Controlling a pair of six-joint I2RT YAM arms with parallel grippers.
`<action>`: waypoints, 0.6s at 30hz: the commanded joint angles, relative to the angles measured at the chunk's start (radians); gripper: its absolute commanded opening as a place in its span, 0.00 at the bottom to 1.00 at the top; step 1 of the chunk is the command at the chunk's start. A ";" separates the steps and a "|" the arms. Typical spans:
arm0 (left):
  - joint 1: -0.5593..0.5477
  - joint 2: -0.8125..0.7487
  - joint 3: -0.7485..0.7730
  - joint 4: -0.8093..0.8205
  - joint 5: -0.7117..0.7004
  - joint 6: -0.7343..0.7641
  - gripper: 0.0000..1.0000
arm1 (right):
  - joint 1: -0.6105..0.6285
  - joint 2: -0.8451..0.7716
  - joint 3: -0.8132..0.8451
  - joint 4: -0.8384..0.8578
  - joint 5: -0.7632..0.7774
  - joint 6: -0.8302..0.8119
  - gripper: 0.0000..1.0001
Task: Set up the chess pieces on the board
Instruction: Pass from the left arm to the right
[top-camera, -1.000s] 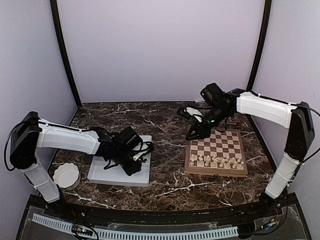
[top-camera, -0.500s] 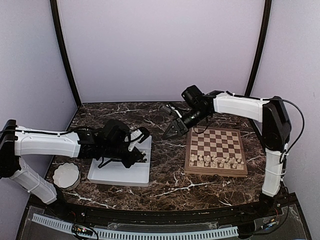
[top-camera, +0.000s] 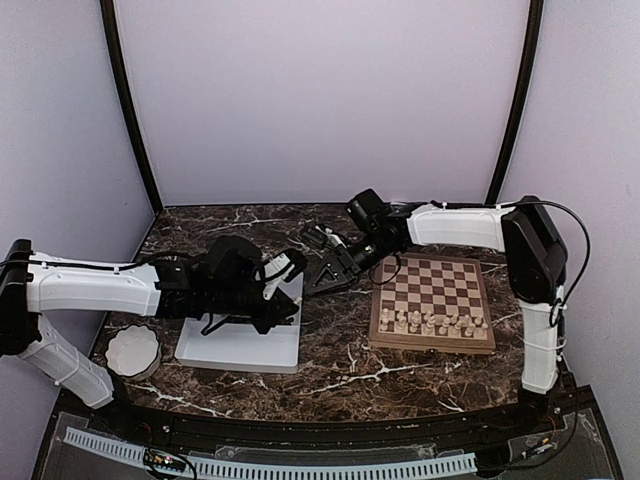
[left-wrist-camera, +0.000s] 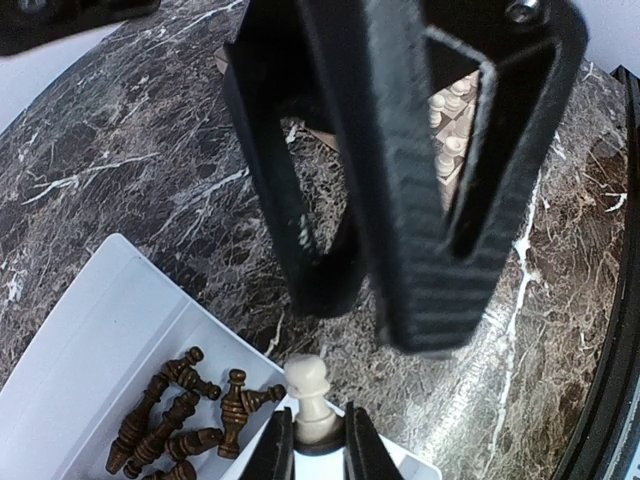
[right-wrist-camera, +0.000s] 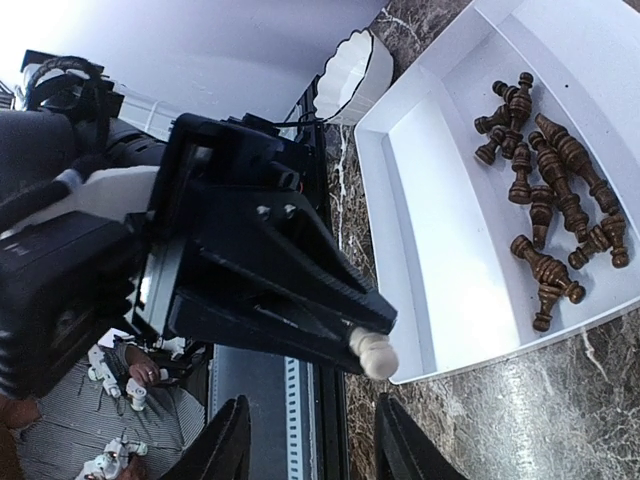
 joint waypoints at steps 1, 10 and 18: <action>-0.020 -0.015 0.037 0.028 0.010 0.005 0.08 | 0.011 0.034 -0.013 0.081 -0.041 0.078 0.43; -0.030 0.005 0.060 0.024 0.010 0.005 0.08 | 0.019 0.042 -0.019 0.088 -0.060 0.082 0.38; -0.032 0.029 0.070 0.025 0.013 0.037 0.09 | 0.022 0.042 -0.031 0.107 -0.086 0.085 0.20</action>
